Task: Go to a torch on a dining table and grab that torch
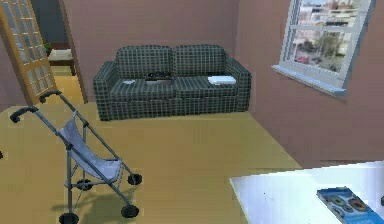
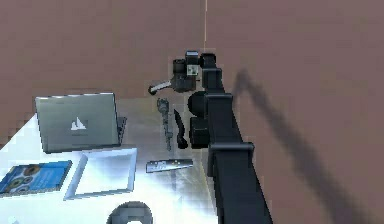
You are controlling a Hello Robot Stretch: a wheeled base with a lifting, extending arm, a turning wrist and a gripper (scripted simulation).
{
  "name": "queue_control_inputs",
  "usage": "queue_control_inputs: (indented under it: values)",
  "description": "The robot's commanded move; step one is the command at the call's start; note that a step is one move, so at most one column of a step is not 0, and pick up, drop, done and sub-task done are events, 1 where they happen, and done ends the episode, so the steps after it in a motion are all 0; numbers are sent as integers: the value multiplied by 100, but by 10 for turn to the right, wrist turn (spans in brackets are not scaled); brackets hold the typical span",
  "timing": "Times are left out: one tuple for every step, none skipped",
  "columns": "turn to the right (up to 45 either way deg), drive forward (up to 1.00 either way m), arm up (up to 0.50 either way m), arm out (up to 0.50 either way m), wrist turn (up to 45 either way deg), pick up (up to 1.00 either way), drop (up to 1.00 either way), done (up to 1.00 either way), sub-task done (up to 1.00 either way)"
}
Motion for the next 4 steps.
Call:
queue_control_inputs:
  values:
    - [0,0,-30,0,0,0,0,0,0]
    - [0,0,0,0,0,100,0,0,0]
    - [0,0,10,0,0,0,0,0,0]
    - [0,0,0,0,0,0,0,100,0]
